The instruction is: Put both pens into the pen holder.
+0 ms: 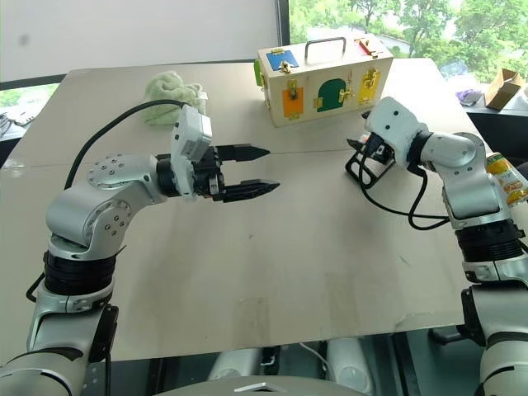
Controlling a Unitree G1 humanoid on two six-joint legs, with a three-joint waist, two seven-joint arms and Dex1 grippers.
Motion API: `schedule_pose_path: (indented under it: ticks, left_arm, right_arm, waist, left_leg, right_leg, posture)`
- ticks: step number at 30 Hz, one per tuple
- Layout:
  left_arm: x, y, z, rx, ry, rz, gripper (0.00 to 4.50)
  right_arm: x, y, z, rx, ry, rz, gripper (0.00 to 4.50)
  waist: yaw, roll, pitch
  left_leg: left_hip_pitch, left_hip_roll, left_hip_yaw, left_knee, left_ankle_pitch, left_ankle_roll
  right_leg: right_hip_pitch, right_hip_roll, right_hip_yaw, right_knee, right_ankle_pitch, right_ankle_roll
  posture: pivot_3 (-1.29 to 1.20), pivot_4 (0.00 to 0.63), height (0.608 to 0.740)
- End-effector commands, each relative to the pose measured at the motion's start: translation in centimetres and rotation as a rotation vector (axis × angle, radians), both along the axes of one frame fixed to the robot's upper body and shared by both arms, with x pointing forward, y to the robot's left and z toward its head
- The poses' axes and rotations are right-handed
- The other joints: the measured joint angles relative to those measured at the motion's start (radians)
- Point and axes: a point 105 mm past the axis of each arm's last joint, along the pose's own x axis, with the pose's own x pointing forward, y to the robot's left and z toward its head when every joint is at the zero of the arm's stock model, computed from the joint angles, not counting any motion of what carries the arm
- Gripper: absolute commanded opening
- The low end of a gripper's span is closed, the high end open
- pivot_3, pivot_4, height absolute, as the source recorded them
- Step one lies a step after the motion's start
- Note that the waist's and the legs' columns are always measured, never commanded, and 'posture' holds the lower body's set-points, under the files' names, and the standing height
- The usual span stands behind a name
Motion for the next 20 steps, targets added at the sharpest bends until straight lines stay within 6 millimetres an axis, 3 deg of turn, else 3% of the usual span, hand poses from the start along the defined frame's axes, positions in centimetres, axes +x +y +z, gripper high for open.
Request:
schedule_pose_path:
  ticks: [1, 4, 6, 9, 13, 16, 20]
  left_arm:
    - [0.3, 0.6, 0.0, 0.008, -0.057, 0.063, 3.70]
    - [0.6, 1.7, -1.4, 0.004, -0.063, 0.161, 3.70]
    - [0.3, 2.8, -3.3, 0.036, -0.023, 0.231, 3.70]
    - [-1.7, 4.6, -6.5, 0.084, 0.052, 0.329, 3.70]
    - [-3.5, 6.3, -8.1, 0.078, 0.104, 0.421, 3.70]
    - [-4.1, 8.3, -10.1, 0.079, 0.147, 0.512, 3.70]
    - [-4.4, 9.6, -11.3, 0.062, 0.158, 0.561, 3.70]
  right_arm:
    - [-1.3, 0.7, 3.2, 0.176, -0.050, 0.070, 2.98]
    - [-2.5, 0.9, 2.0, 0.353, 0.062, 0.134, 2.98]
    - [-3.3, 0.3, 0.0, 0.346, 0.135, 0.134, 2.98]
    - [-4.9, -0.5, -3.8, 0.358, 0.279, 0.143, 2.98]
    - [-6.9, -0.8, -8.0, 0.345, 0.419, 0.156, 2.98]
    - [-7.3, -0.9, -10.6, 0.341, 0.442, 0.151, 2.98]
    - [-7.0, -1.1, -12.1, 0.280, 0.437, 0.143, 2.98]
  waist:
    - [-0.001, 0.000, 0.000]
    - [0.000, 0.000, 0.000]
    - [0.002, 0.000, 0.000]
    - [0.003, 0.000, 0.000]
    - [0.007, 0.001, 0.000]
    - [0.003, 0.002, -0.001]
    - [-0.001, 0.003, -0.001]
  left_leg:
    - [0.000, 0.000, 0.000, 0.000, 0.000, 0.000]
    - [0.001, 0.000, 0.000, -0.001, 0.000, 0.000]
    - [0.001, 0.000, 0.000, -0.001, 0.000, 0.000]
    - [0.000, 0.000, 0.000, -0.002, 0.000, 0.000]
    - [0.000, 0.000, 0.000, -0.004, -0.001, 0.001]
    - [0.004, 0.000, 0.000, -0.004, -0.001, 0.001]
    - [0.005, 0.000, 0.000, -0.004, -0.001, 0.001]
  right_leg:
    - [0.000, 0.000, 0.000, 0.000, 0.000, 0.000]
    - [0.000, 0.000, 0.000, 0.000, 0.000, 0.000]
    - [0.000, 0.000, 0.000, -0.001, 0.000, 0.000]
    - [0.001, -0.001, 0.000, -0.003, 0.000, 0.000]
    - [0.001, -0.002, -0.001, -0.005, 0.000, 0.000]
    - [0.003, -0.002, -0.001, -0.002, 0.000, 0.000]
    - [0.003, -0.002, 0.000, 0.001, 0.000, 0.000]
  posture:
    - [0.00, 0.150, 0.740]
    - [0.00, 0.150, 0.740]
    - [0.00, 0.150, 0.740]
    - [0.00, 0.150, 0.740]
    - [0.00, 0.150, 0.740]
    - [0.00, 0.150, 0.740]
    - [0.00, 0.150, 0.740]
